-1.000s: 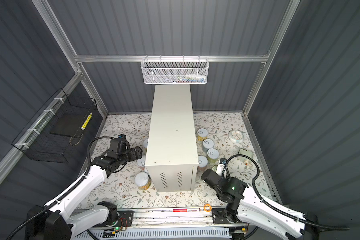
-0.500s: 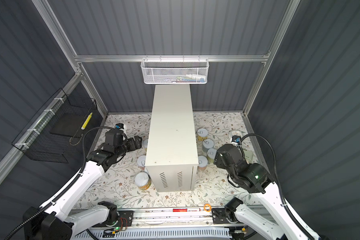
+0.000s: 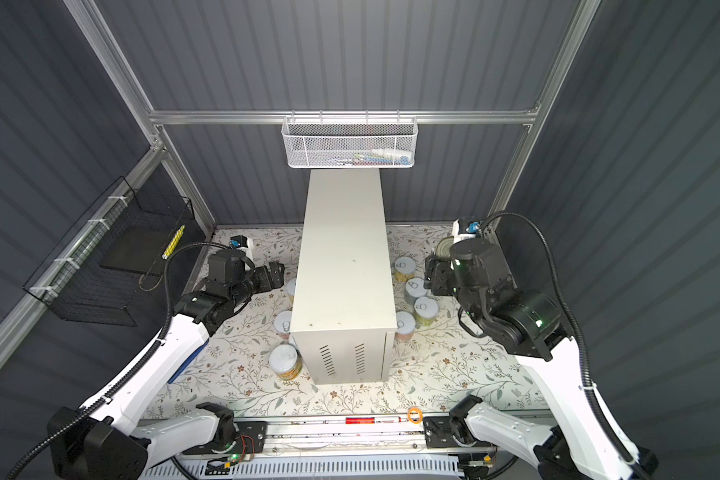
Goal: Place and organize the canned foods onto the counter
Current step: 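Lift the blue tomato can with the right gripper up onto the cabinet top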
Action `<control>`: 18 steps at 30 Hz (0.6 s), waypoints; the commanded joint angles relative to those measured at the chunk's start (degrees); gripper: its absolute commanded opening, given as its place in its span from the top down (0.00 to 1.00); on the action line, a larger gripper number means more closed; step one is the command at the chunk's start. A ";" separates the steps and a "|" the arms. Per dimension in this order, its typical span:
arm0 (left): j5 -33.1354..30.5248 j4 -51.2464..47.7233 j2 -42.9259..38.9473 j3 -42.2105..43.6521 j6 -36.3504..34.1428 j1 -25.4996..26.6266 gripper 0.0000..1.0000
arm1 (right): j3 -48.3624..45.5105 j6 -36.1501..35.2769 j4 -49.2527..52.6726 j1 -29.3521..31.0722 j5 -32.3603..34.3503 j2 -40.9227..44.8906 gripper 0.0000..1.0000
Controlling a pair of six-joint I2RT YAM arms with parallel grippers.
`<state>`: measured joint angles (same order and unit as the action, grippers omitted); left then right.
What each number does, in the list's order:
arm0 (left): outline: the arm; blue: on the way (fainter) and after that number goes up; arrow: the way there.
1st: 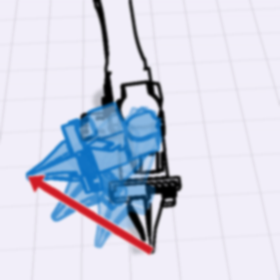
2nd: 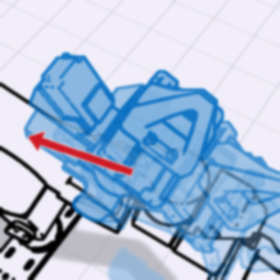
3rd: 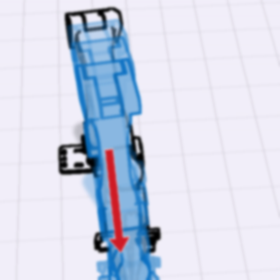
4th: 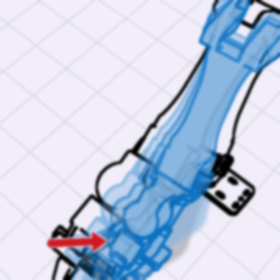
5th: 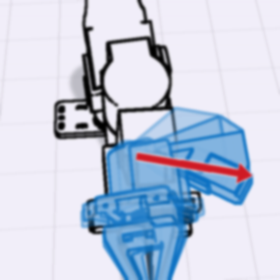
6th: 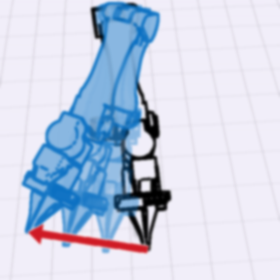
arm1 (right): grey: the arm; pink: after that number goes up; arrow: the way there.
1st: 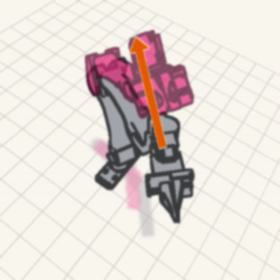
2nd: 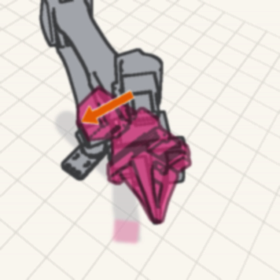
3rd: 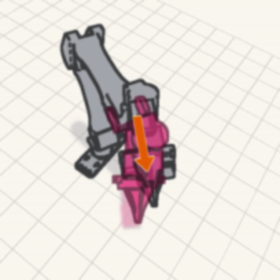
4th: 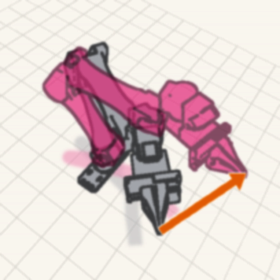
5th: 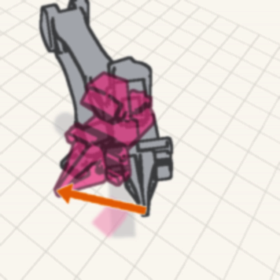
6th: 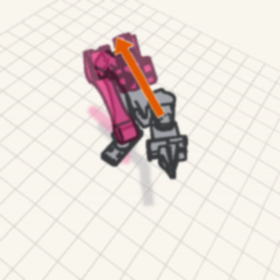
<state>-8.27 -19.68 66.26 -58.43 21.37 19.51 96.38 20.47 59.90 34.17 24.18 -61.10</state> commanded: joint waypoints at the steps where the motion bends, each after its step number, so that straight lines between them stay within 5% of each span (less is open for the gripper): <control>1: 0.72 -0.14 0.16 -3.54 -2.43 -0.89 0.03 | 8.12 -4.77 -5.74 -0.11 -3.15 -2.62 1.00; 18: 0.98 1.32 0.62 -4.81 -2.30 -2.19 0.03 | 37.22 -8.52 -2.62 1.62 -14.58 -26.91 1.00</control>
<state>-7.62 -19.64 66.78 -62.94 19.49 17.63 129.47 13.04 62.41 34.72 11.75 -87.66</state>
